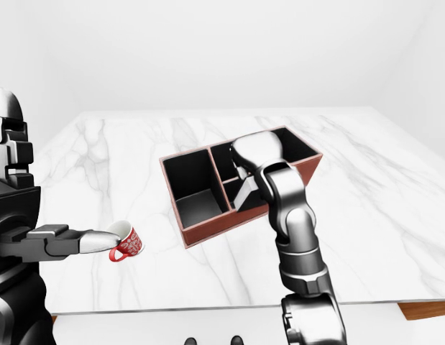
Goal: Pick up the book and place it in the back compartment of the caddy.
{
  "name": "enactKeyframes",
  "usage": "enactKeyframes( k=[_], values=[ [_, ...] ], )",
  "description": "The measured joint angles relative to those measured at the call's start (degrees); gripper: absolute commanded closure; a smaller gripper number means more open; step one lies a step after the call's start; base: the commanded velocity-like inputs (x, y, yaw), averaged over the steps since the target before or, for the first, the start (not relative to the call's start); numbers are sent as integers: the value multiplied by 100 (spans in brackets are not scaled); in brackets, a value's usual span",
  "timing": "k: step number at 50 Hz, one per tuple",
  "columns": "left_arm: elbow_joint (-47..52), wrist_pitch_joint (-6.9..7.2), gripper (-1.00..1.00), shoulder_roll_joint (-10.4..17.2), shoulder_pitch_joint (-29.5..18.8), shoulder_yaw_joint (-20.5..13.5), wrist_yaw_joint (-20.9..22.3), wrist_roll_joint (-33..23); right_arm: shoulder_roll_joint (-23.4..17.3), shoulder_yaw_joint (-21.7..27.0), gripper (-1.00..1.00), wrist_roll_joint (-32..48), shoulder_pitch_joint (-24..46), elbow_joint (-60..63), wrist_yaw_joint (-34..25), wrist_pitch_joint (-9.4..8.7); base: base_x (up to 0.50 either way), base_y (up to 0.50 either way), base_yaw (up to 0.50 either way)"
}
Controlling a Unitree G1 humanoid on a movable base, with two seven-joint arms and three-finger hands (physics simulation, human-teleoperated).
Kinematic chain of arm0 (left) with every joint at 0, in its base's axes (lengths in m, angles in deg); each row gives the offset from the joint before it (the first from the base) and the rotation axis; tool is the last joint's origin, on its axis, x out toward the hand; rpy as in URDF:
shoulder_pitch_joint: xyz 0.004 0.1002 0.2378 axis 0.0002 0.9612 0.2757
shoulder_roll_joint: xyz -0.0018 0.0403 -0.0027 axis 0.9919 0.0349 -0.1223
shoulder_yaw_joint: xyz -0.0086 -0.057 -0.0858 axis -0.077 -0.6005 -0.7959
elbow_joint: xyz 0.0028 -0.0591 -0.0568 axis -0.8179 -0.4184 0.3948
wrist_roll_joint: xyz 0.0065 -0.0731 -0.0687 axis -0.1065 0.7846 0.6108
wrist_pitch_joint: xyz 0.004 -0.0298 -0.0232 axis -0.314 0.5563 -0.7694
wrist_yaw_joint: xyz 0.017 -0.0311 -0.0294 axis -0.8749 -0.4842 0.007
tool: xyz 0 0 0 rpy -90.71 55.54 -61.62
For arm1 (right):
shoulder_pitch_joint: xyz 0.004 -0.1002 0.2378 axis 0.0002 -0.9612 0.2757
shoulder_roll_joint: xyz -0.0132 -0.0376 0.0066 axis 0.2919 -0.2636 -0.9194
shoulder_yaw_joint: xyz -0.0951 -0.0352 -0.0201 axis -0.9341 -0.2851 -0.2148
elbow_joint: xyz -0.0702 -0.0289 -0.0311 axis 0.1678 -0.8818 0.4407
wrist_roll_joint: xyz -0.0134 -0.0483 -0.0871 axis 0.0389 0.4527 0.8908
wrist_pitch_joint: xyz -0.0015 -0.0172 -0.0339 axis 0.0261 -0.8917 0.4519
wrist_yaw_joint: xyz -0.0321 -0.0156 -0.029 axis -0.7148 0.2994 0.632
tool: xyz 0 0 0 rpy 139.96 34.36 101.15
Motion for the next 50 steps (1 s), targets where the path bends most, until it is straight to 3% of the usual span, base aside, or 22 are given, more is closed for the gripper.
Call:
enactKeyframes(
  k=[50],
  values=[
    [15,0,-100,16,-20,-65,-1,60,389,-289,100,719,137,-716,0,0,0,0,0]
  ],
)
